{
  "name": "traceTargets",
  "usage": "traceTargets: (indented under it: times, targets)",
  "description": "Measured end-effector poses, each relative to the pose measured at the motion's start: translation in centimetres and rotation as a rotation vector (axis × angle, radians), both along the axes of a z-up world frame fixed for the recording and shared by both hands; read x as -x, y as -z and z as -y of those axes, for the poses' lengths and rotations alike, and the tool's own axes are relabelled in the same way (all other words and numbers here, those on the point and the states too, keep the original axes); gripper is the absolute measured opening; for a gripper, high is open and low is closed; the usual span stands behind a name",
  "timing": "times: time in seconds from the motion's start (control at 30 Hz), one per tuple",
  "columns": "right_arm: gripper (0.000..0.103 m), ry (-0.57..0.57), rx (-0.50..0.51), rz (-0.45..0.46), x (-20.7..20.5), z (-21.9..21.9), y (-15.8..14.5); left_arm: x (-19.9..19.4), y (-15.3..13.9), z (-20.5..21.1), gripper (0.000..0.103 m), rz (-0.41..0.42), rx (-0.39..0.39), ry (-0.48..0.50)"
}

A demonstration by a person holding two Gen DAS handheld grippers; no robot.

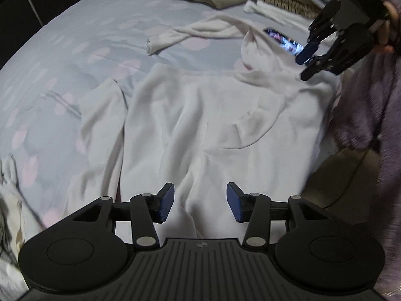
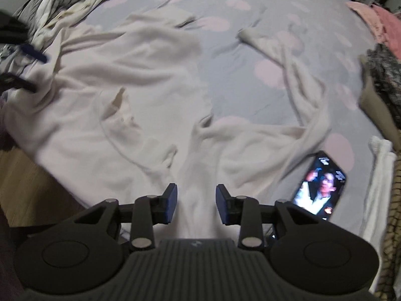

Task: Fold clothes
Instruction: 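Open both tools to release the sweatshirt onto the bed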

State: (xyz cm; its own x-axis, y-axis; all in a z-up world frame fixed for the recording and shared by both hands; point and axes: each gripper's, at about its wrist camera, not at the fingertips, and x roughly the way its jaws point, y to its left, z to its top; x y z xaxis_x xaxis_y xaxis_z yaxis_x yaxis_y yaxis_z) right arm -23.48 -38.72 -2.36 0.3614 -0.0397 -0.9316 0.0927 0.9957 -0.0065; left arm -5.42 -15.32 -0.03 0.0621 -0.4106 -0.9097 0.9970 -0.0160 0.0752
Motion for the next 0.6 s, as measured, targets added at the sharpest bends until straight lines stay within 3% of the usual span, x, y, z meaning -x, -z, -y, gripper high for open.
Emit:
traceTargets:
  times: [0.27,0.43,0.53,0.6]
  targets:
    - [0.038,-0.052,-0.036,-0.048,-0.3,-0.6,2.8,-1.9,3.9,0.3,0.042,0.008,-0.038,-0.024]
    - [0.038,-0.053,-0.067,-0.081,-0.2,0.0,4.3,-3.3,4.5,-0.1,0.03,-0.045,-0.075,-0.069]
    - [0.037,-0.052,-0.091,-0.089,0.2,0.3,5.0,-3.9,4.6,-0.2,0.015,-0.061,-0.087,-0.101]
    - [0.028,-0.055,-0.107,-0.077,0.5,0.4,4.9,-4.2,4.4,-0.3,0.01,-0.08,-0.09,-0.125]
